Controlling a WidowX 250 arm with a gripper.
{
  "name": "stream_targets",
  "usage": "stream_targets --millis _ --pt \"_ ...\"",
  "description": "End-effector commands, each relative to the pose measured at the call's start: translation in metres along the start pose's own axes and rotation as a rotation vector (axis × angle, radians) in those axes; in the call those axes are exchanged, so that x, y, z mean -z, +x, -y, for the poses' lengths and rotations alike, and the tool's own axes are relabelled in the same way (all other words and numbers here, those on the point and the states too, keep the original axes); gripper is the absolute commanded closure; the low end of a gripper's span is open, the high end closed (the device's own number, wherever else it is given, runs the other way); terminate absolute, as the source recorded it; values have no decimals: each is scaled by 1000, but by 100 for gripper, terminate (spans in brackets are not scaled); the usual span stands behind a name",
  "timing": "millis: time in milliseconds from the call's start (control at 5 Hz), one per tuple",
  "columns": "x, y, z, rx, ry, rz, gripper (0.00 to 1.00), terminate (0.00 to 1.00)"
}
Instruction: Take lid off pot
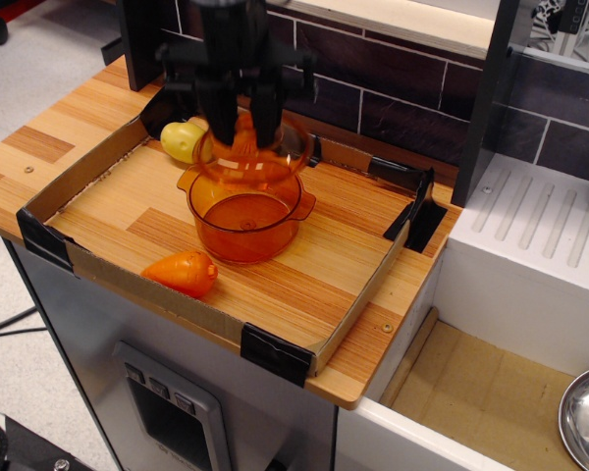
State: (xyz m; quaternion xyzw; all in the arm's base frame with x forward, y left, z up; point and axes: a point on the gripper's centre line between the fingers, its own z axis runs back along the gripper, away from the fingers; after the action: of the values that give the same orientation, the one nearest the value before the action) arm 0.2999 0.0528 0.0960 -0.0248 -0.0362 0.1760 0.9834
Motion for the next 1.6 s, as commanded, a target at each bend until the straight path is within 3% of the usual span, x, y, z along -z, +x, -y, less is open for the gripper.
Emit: stream_targets --millis 0,200,400,600,1000,1400 --pt "-45 0 -37 -12 -50 125 100 0" --pt "-43 -3 -63 -11 -47 46 100 0" --pt "-25 -13 -82 21 -32 -95 100 0" --pt "-15 -14 -93 32 -38 -118 100 0" --pt "-2 -17 -112 35 -34 -104 100 0" --pt "12 1 -117 -6 -18 -91 100 0"
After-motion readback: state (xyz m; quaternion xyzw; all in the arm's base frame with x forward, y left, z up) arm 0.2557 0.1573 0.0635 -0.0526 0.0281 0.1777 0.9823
